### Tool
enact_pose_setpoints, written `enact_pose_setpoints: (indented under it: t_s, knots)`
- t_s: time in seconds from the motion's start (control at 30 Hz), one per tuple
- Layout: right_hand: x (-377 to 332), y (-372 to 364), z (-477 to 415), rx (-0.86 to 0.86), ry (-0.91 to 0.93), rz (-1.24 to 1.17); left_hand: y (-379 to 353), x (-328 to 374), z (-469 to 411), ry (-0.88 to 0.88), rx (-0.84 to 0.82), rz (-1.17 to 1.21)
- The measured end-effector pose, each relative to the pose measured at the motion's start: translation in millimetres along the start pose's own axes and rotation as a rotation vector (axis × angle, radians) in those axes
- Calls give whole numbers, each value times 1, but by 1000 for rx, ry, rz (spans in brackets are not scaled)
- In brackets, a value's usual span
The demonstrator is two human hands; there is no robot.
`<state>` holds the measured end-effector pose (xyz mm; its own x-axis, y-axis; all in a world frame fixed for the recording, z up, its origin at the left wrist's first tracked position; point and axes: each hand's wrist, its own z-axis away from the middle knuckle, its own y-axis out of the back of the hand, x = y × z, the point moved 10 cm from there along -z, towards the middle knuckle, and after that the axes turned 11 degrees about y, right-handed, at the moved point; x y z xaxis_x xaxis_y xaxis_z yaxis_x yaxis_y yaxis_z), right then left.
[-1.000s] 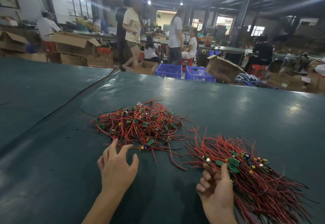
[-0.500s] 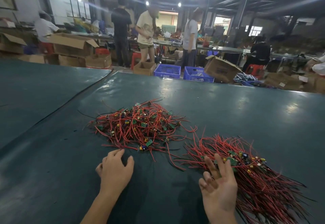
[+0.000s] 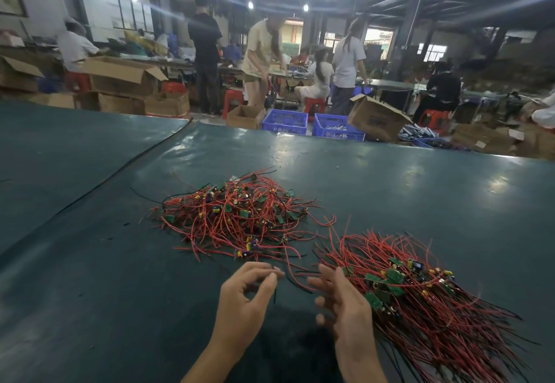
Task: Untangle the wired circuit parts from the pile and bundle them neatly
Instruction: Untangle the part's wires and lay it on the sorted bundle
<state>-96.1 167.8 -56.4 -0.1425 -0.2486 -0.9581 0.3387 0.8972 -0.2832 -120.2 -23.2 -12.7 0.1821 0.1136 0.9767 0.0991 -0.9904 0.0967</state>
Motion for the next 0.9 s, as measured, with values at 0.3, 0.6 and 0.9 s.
enact_pose_setpoints:
  t_s: [0.3, 0.6, 0.9]
  knots:
    - [-8, -40, 13, -248, 138, 63, -43, 1, 14, -2, -381, 33]
    - [-23, -35, 13, -204, 294, 193, -40, -25, 7, 337, -381, 114]
    - [-12, -32, 13, -209, 156, 49, -32, -55, 8, 720, -253, 513]
